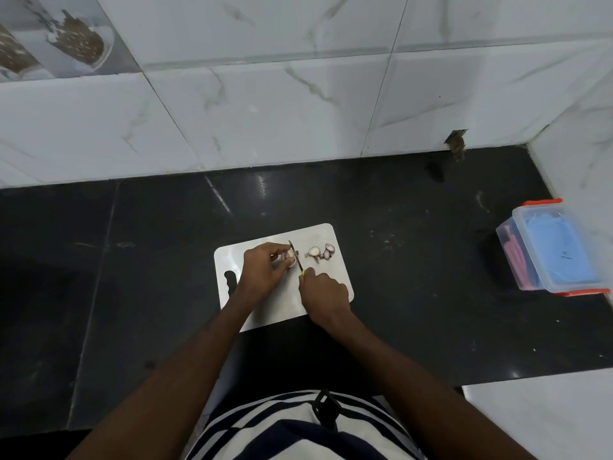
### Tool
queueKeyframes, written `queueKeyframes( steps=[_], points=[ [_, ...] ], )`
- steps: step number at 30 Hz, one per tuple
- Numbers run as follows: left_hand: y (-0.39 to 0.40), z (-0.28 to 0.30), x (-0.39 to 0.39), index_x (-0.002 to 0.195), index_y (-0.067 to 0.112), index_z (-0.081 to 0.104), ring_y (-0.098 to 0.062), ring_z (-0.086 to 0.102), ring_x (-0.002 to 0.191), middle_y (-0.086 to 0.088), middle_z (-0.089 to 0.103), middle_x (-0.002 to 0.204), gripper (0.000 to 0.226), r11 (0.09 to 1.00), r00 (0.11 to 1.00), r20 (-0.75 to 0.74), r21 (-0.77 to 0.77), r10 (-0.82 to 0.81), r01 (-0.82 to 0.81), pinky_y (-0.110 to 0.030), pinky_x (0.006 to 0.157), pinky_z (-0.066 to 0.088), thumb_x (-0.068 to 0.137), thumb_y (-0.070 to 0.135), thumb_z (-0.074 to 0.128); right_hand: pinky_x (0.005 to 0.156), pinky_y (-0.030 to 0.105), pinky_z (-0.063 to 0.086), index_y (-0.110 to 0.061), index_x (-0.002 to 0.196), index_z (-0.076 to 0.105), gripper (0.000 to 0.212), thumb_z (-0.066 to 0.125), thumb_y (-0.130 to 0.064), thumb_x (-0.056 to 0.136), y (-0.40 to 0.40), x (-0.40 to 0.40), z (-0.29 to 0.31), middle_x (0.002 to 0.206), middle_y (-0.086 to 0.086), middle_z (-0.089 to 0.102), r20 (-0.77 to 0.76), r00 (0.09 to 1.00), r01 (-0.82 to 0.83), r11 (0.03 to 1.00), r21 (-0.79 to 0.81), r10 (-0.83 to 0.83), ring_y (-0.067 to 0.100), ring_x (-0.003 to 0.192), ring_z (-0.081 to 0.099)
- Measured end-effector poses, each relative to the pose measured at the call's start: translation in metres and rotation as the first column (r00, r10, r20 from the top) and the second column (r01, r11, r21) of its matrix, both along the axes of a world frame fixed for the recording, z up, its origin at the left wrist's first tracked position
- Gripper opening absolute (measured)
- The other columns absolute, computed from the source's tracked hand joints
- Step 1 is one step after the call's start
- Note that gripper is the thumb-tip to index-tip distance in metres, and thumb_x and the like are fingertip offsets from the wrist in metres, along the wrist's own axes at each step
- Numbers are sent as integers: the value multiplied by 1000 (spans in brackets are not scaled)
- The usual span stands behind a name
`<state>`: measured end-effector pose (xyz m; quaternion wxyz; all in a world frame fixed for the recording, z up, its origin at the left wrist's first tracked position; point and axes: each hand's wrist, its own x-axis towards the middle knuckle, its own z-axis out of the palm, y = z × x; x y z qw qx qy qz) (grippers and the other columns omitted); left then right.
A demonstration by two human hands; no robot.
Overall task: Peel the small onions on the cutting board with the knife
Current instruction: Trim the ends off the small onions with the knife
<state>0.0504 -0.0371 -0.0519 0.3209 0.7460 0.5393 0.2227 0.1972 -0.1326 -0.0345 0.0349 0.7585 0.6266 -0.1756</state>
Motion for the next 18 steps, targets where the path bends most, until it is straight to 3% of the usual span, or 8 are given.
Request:
queueKeyframes(
  steps=[11,14,18],
  points=[
    [1,-7,0,113,17,85,-9,75,97,2,83,110,24,998,996,77,-33,55,-52,-36,93,65,90,24,88,73,33,39,-11,126,56,21,44,-14,109,27,-10,5,118,6,72,17,1000,-23,998,-50,24,28,104,75],
    [2,-9,0,113,19,85,-10,76,97,3,83,109,24,997,994,81,-41,68,-64,-34,93,65,90,25,88,74,35,42,-13,126,55,20,45,-19,111,26,-6,6,118,6,71,-4,1000,-16,999,-44,16,29,104,74],
    [-3,-10,-3,112,21,85,-7,77,98,6,83,111,23,997,994,76,-29,80,-78,-28,91,63,89,26,89,68,34,35,-14,119,55,25,34,-28,116,4,-6,-3,110,5,74,12,1000,-23,1000,-6,23,28,96,75]
  ],
)
